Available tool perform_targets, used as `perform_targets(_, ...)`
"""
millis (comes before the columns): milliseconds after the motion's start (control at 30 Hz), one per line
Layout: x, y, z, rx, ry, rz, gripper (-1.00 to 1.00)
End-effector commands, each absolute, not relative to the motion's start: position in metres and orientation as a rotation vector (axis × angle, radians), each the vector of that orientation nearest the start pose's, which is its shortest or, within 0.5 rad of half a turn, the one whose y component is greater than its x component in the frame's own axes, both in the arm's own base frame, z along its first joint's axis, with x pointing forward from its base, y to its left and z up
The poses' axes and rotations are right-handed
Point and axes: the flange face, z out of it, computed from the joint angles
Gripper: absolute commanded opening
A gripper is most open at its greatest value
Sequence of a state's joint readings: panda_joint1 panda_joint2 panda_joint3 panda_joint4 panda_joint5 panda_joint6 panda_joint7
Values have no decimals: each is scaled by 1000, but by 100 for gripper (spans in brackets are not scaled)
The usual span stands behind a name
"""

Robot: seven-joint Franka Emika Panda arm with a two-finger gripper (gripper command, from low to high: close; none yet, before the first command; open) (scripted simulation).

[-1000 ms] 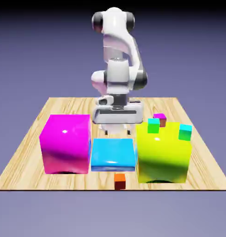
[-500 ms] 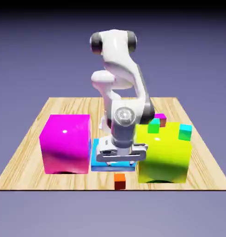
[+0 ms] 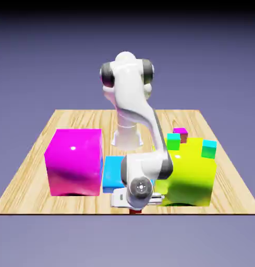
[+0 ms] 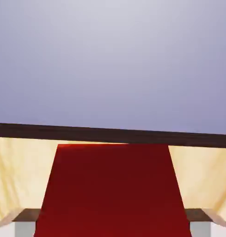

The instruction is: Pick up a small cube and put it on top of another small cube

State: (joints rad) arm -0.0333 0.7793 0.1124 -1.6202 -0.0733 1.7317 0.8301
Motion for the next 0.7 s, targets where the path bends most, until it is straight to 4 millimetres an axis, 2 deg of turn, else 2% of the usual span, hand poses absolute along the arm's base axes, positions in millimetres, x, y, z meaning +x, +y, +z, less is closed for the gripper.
perform_targets(0,612,37,153,-3048,1145,1019,-100)
perform_targets(33,619,40,170,-3050,1118,995,-100)
perform_targets(100,624,65,208,-3067,971,907,-100)
perform_targets(200,620,109,268,-3091,747,801,-100)
perform_targets(300,606,152,326,-3105,522,696,-100)
perform_targets(367,579,185,354,-3135,418,708,-100)
perform_targets(500,511,243,398,-3229,238,760,-100)
perform_targets(667,412,295,440,-3389,29,787,-100)
